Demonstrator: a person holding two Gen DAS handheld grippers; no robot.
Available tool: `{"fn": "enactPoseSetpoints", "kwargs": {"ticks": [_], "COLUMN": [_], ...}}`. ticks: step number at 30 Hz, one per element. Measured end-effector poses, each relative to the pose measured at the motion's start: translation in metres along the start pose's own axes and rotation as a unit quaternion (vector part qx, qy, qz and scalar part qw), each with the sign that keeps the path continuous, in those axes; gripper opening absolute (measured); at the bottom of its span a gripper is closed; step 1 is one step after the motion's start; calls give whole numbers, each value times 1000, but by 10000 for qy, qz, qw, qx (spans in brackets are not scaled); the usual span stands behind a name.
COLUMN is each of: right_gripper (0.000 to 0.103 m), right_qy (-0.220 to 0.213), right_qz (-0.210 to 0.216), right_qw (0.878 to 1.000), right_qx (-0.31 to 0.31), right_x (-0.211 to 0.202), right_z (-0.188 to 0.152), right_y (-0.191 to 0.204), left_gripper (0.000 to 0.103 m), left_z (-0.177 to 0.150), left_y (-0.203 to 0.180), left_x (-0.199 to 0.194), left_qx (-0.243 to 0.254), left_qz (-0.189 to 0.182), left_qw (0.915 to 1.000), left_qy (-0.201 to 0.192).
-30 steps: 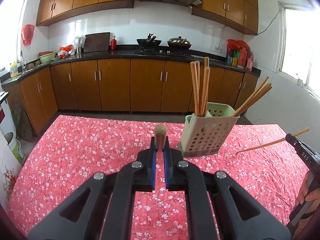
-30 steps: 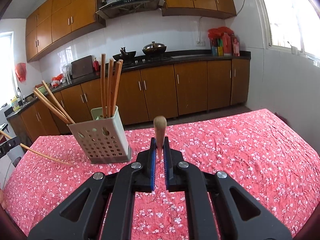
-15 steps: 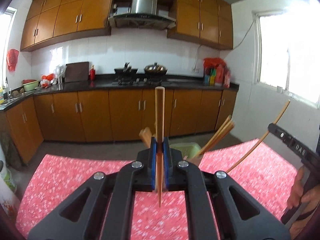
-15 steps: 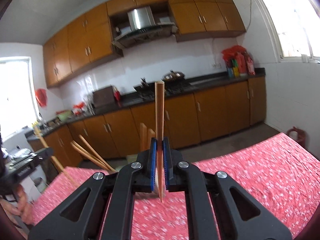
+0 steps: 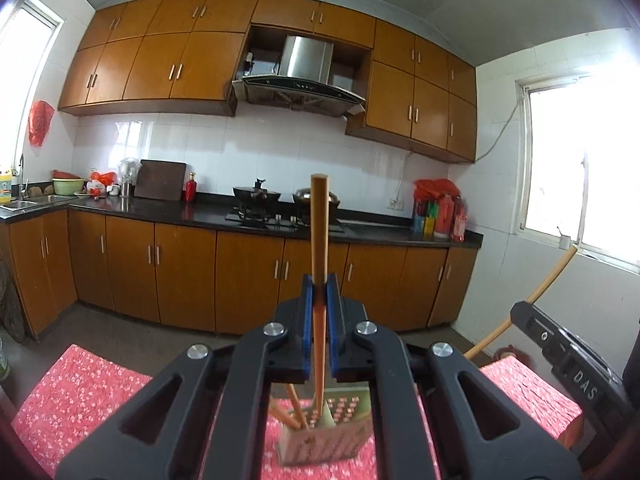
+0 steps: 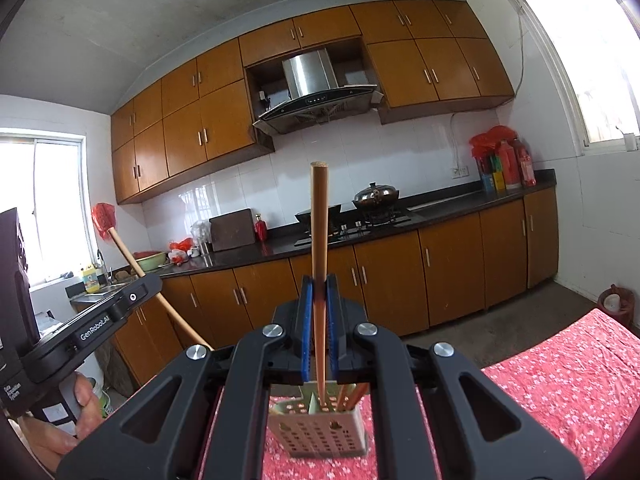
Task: Organize utensils
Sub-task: 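Lift both chopsticks upright and carry them above the holder, then lower both chopsticks into the holder and open both tools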
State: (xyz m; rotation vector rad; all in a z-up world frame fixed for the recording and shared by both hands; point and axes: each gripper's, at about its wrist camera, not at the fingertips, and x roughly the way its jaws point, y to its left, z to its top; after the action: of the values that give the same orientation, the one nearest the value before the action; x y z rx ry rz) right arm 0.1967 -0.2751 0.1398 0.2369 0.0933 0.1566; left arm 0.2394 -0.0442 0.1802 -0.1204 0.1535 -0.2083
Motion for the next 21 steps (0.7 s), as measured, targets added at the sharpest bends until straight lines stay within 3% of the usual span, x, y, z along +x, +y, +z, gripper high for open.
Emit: {"fn": "enactPoseSetpoints", "kwargs": {"ticks": [10, 19, 21], "right_gripper": [8, 8, 8], "right_qy": [384, 696, 715], "right_qz": [-64, -59, -46], "right_qw": [9991, 9973, 9972], "right_qx": [-140, -205, -202], "right_x": [39, 52, 51], "right_z": [-25, -38, -38], "right_y": [-1, 2, 3], "left_gripper": [8, 8, 21], "left_z": [-26, -33, -33], "left_y": [14, 16, 16], "left_x": [40, 46, 43], "left_qx": [-179, -175, -188], "left_qz": [117, 2, -25], "left_qw": [9996, 9994, 9994], "left_qy": [173, 288, 273]}}
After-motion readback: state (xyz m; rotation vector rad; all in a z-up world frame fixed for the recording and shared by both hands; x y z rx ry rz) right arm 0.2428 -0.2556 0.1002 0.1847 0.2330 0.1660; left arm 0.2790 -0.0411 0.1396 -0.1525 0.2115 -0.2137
